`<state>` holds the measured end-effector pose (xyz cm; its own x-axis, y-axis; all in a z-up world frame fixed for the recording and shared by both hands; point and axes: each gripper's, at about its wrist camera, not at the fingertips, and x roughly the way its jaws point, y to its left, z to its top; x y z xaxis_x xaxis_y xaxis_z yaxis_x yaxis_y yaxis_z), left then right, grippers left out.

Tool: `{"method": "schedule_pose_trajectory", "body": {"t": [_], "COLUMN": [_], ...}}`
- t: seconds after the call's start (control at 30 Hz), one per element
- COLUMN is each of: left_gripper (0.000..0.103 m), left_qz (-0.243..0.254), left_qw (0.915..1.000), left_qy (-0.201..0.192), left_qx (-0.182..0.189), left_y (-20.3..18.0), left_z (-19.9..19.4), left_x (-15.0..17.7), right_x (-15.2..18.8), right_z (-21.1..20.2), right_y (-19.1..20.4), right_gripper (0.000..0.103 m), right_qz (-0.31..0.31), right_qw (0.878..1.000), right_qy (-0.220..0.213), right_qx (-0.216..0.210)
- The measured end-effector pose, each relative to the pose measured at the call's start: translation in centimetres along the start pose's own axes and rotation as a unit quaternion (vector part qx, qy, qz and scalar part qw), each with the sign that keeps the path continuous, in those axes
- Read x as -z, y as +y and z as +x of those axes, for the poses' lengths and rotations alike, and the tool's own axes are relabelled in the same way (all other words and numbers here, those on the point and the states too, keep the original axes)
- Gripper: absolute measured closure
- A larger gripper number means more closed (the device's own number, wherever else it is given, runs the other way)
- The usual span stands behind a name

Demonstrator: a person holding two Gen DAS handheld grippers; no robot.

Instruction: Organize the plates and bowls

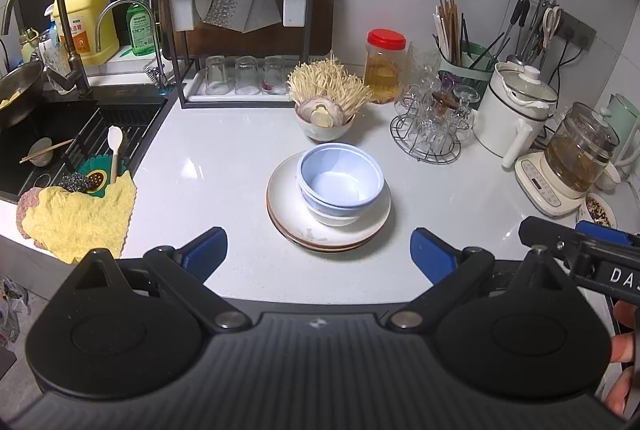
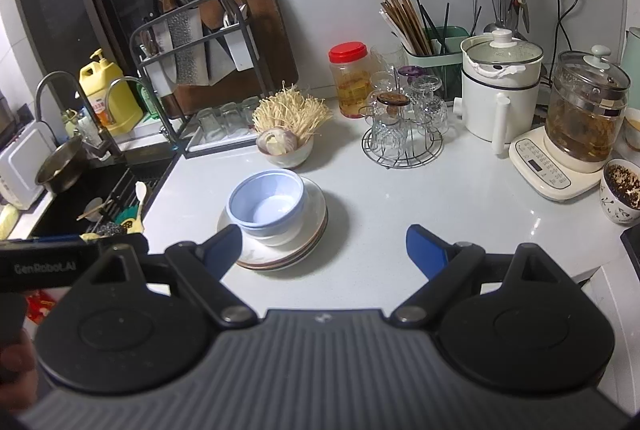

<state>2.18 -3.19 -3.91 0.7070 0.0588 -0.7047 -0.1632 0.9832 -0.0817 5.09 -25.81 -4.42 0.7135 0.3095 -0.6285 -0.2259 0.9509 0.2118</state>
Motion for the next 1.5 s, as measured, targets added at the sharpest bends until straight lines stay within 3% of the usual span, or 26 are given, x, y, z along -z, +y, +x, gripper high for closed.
{"method": "schedule_pose_trajectory", "body": {"t": [0.63, 1.17, 1.5], "left_gripper": [0.003, 0.003, 0.003], "left_qz": [-0.018, 0.020, 0.002], "left_qw": [0.9998, 0.9998, 1.0000], "left_qy": [-0.004, 0.001, -0.001], "left_qx": [-0.010, 0.008, 0.007], "left_y": [1.8, 1.3, 2.6], "left_z": [0.0, -0.4, -0.6], "left_x": [-1.7, -1.8, -2.5], "right_x": [-0.5, -0.5, -1.0], "right_z": [-0.4, -0.1, -0.2], "right_y": [0.8, 0.9, 1.3], "right_gripper": [0.013, 0.013, 0.013], "right_qz": [-0.008, 0.004, 0.003], "right_qw": [1.000, 1.000, 1.000], "right_qy": [-0.006, 0.002, -0.005], "right_qx": [0.001, 0.002, 0.001]}}
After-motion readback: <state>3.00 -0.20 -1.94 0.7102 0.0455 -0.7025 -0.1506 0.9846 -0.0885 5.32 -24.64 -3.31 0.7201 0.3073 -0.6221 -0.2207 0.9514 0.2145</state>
